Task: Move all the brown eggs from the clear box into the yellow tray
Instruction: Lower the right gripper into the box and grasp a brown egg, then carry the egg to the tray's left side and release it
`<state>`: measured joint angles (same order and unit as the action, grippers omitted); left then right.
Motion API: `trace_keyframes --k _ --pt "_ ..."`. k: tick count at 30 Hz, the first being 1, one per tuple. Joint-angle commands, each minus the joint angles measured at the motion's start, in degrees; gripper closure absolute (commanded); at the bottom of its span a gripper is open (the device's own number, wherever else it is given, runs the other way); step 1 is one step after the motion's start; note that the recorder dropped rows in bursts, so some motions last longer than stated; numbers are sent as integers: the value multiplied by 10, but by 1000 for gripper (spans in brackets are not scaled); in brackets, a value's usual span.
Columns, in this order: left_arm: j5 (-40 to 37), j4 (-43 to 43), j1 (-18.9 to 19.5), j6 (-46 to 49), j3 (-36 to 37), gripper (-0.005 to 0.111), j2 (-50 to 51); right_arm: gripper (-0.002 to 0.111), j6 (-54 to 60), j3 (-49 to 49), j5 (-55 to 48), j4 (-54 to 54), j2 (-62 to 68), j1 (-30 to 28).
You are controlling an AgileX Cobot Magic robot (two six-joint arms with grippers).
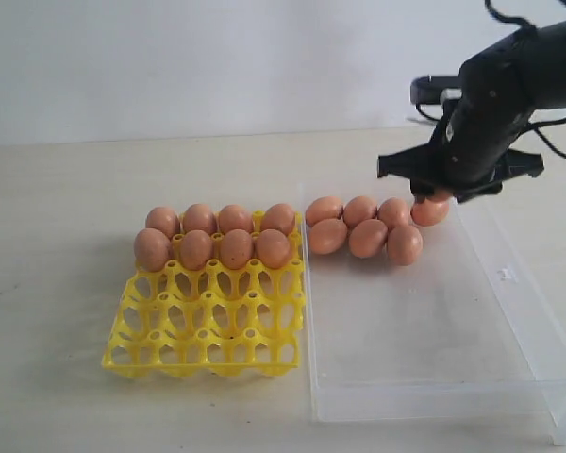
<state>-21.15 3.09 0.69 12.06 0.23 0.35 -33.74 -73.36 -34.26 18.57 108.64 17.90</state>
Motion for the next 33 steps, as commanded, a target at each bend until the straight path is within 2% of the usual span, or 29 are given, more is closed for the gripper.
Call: trace_keyframes --k 1,5,9,16,24,33 --pt "5 4 1 -3 -2 107 -3 108 127 68 191 -56 -103 38" --pt "5 4 1 -3 -2 107 -3 108 213 142 411 -98 -140 94" --pt "5 4 1 -3 -2 107 -3 108 216 164 521 -86 -121 149" --pt "5 4 1 -3 -2 107 -3 108 147 154 767 81 8 222" --pt "5 4 1 -3 -2 107 -3 108 28 56 798 150 158 231" --pt "5 4 1 -3 -2 107 -3 108 16 44 771 148 203 231"
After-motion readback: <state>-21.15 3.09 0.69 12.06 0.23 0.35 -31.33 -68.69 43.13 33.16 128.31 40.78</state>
